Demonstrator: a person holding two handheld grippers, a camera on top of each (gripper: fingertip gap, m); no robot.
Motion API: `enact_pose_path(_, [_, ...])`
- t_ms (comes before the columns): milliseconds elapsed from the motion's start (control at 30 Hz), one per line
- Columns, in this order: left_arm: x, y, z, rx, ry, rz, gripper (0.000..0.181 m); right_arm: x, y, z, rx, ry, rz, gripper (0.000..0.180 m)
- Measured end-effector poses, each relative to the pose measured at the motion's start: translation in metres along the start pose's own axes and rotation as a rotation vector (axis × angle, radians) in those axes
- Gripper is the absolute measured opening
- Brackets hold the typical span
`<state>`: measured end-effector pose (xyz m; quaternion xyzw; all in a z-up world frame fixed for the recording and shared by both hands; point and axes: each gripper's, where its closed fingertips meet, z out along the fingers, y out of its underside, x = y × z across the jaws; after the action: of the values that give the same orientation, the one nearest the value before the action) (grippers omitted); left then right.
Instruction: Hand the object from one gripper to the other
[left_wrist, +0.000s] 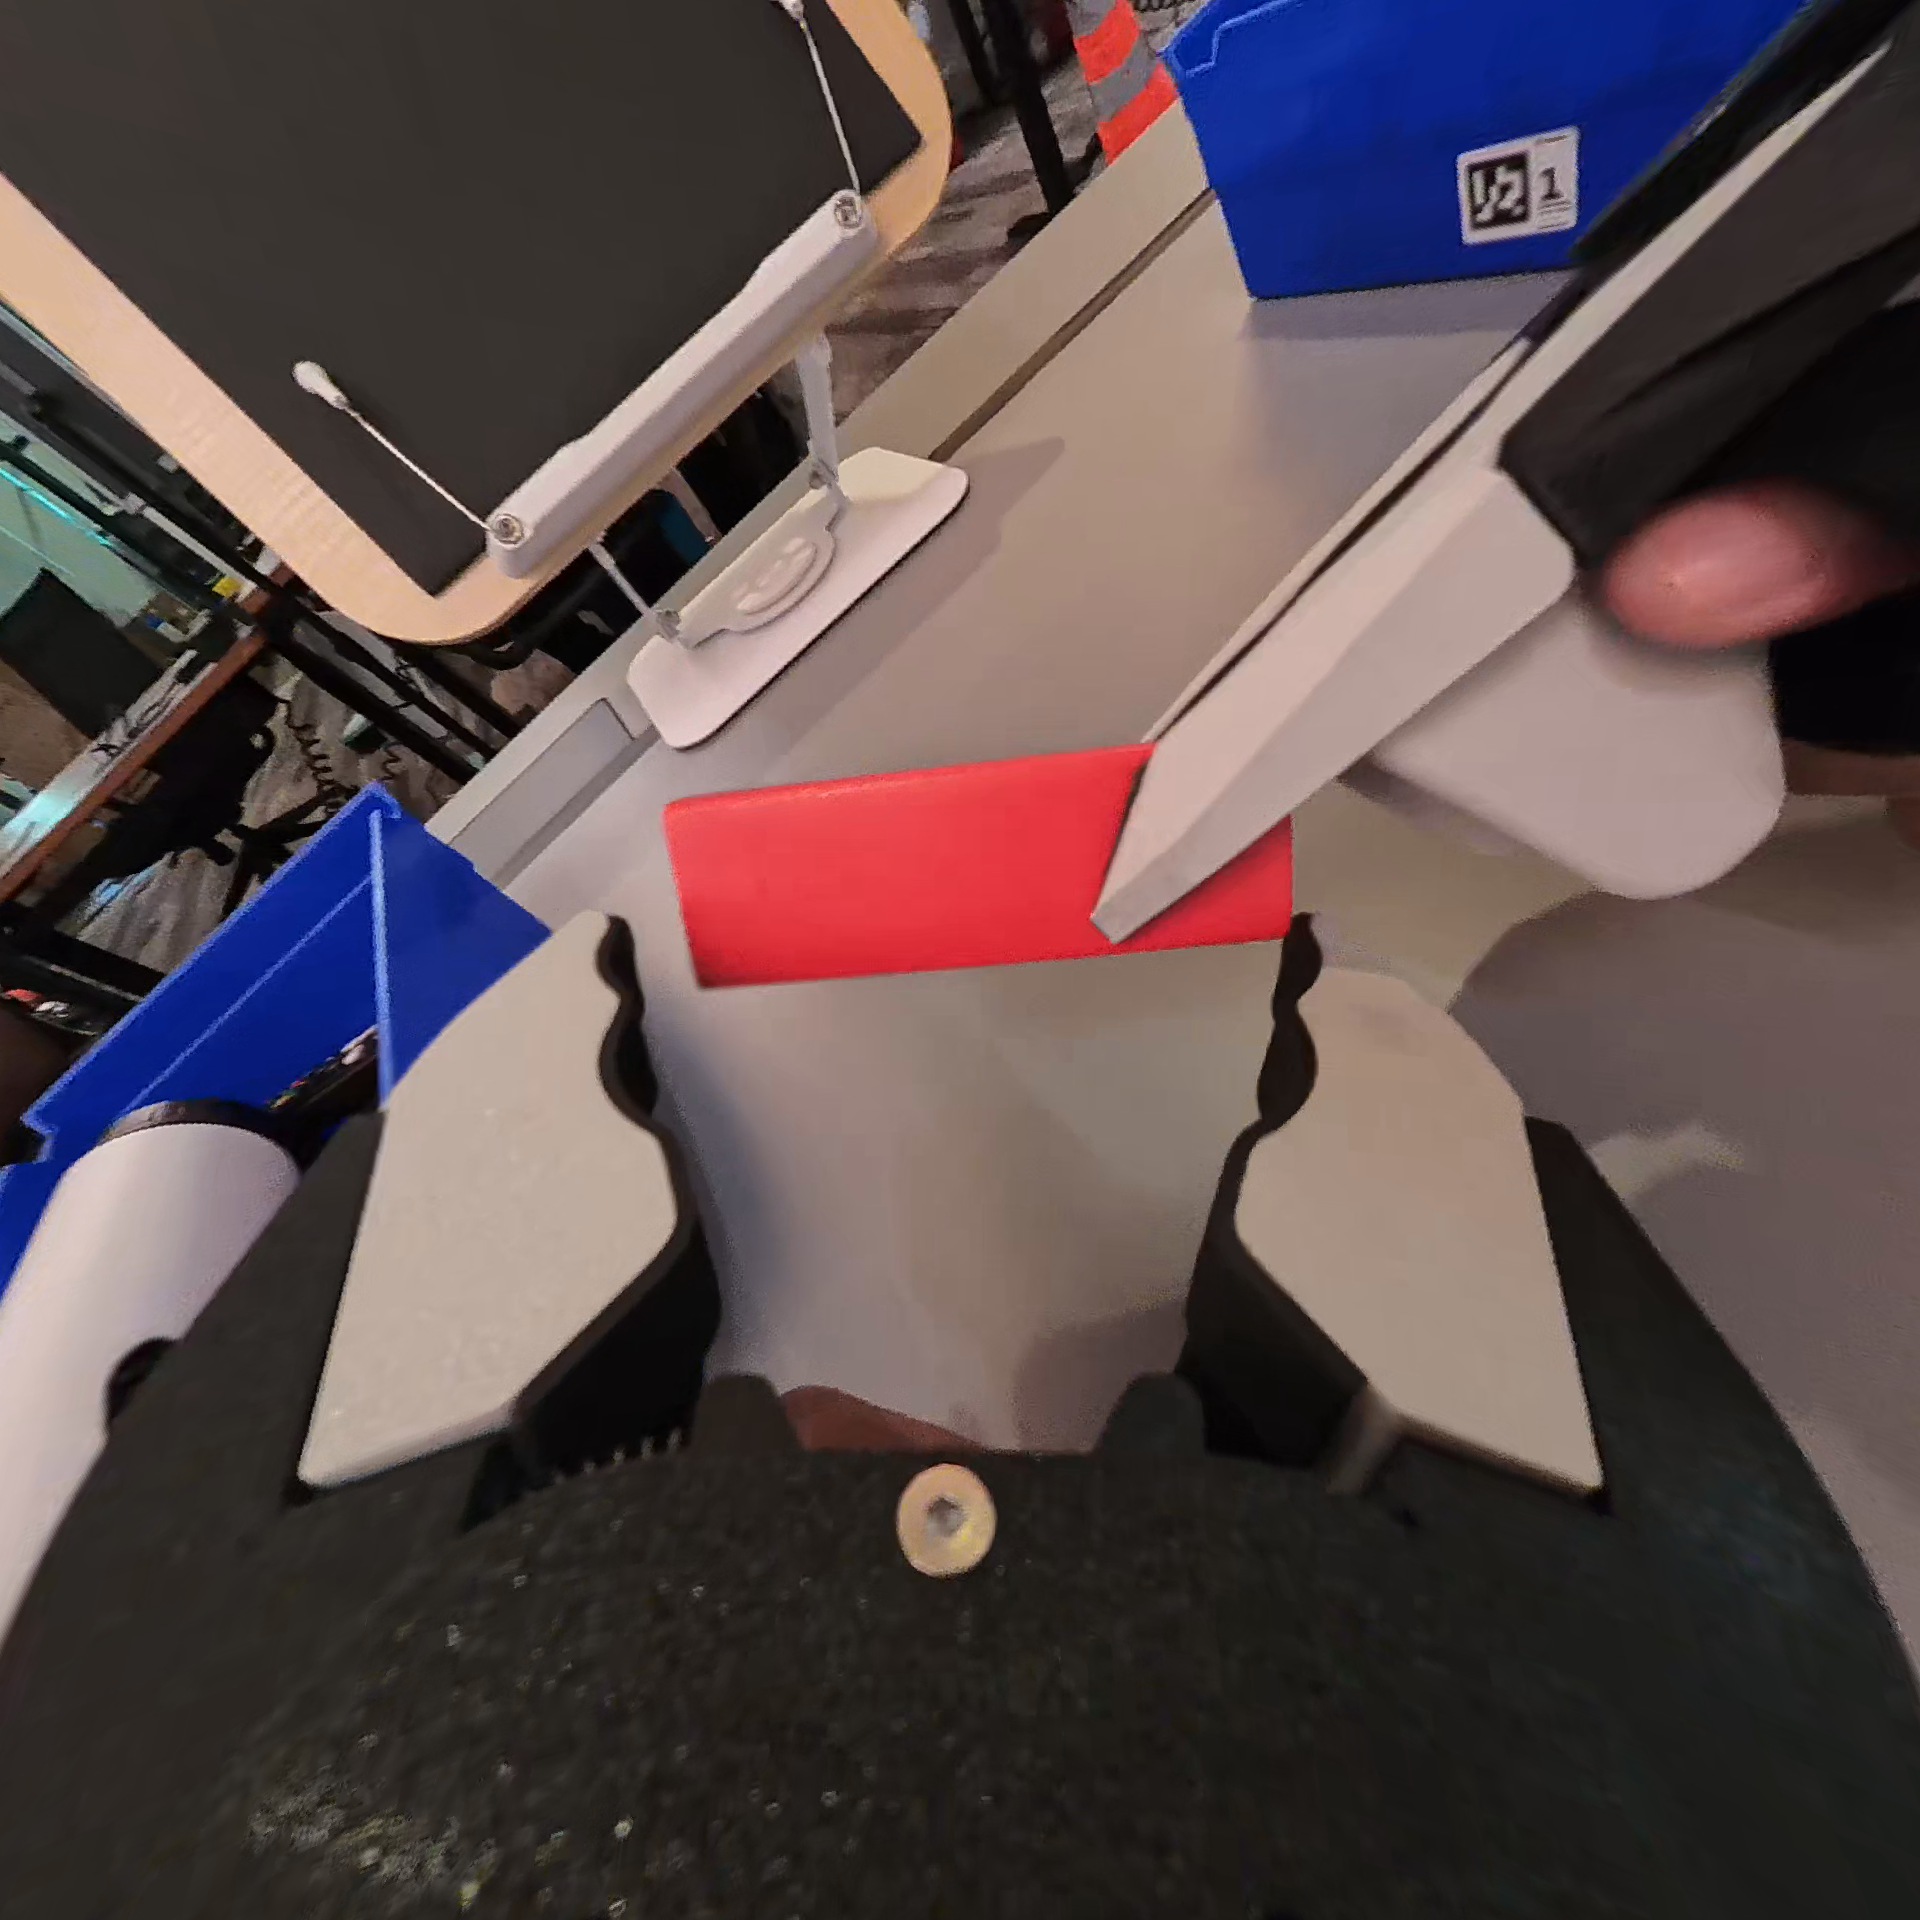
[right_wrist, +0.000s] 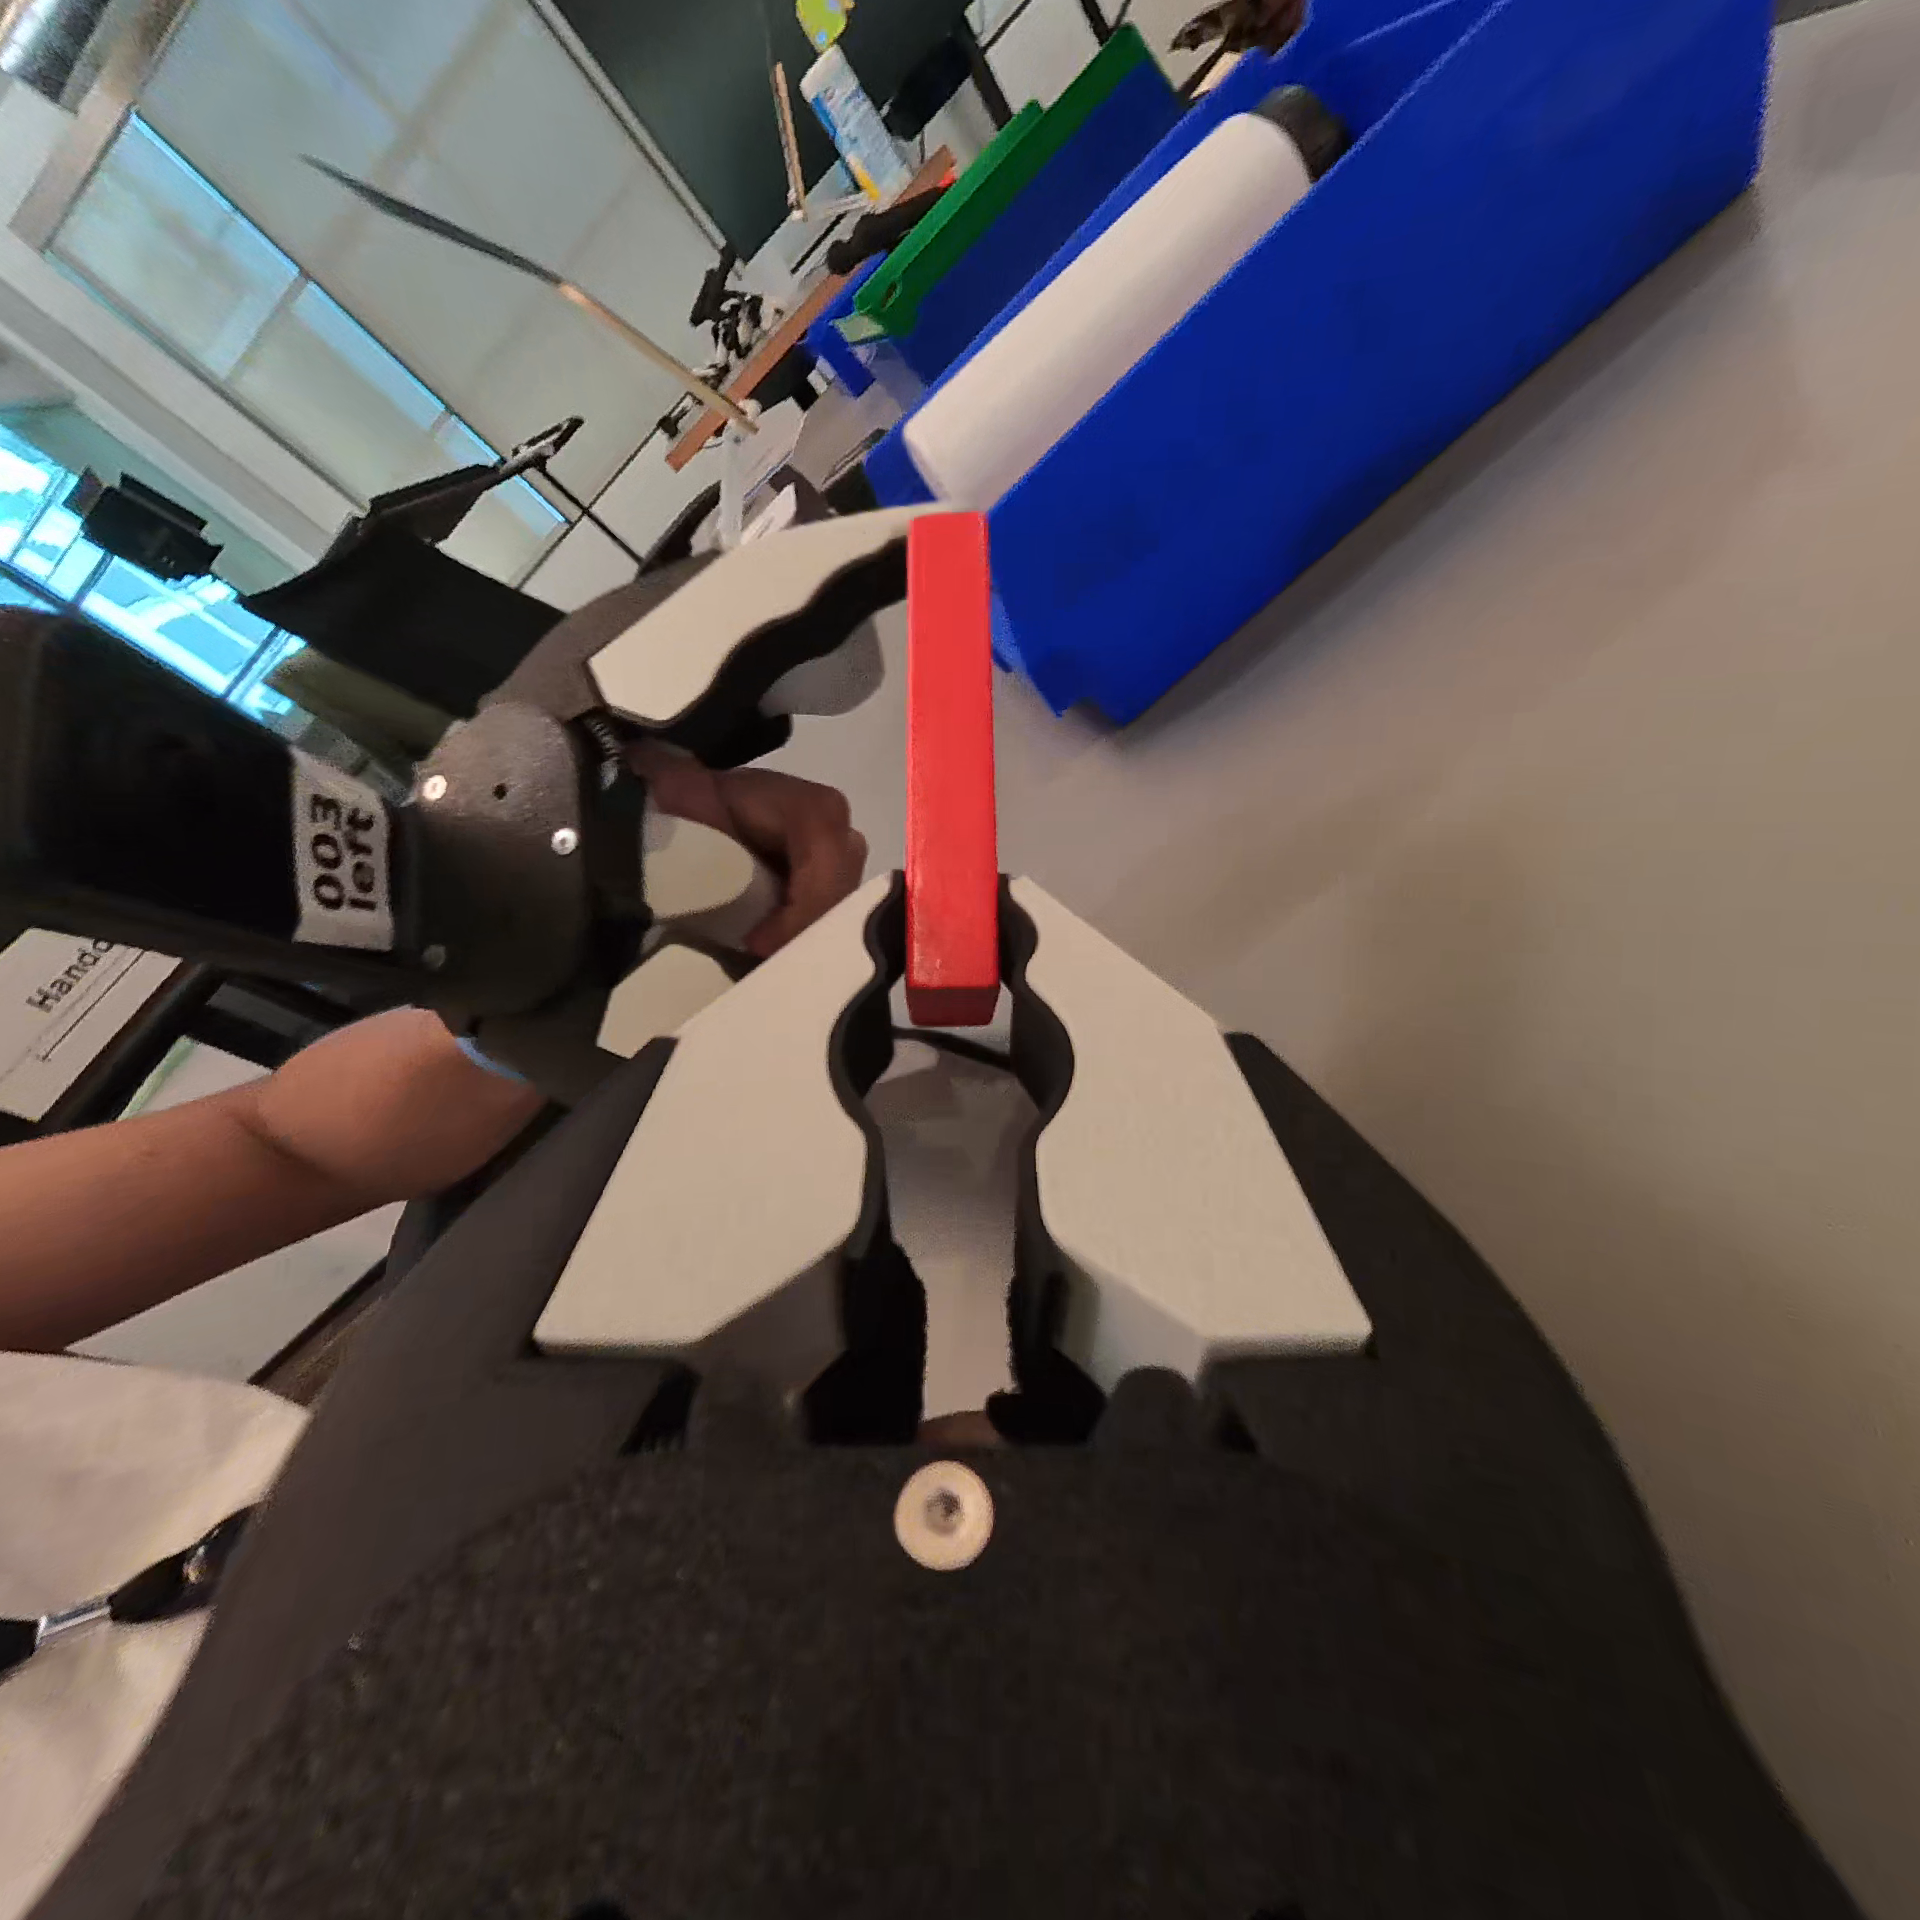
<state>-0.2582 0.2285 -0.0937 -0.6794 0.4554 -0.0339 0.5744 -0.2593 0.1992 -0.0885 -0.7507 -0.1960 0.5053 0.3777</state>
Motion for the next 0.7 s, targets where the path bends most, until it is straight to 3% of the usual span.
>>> enact_pose_path(267, [0.003,0.001,0.001,-0.03,-0.006,0.09,0.11,-0.004,0.008,0.004,-0.043,-0.024,0.009,0.016])
enact_pose_path(400, [0.002,0.002,0.001,-0.042,-0.014,0.108,0.11,-0.009,0.006,0.002,-0.041,-0.099,0.031,0.038])
enact_pose_path(500, [0.001,0.001,0.0,-0.031,0.0,0.1,0.11,-0.013,-0.011,-0.012,0.02,-0.147,-0.06,0.049])
enact_pose_path(700, [0.023,-0.025,-0.017,0.158,0.392,-0.297,0.11,-0.001,-0.056,-0.069,0.287,-0.136,-0.373,0.063])
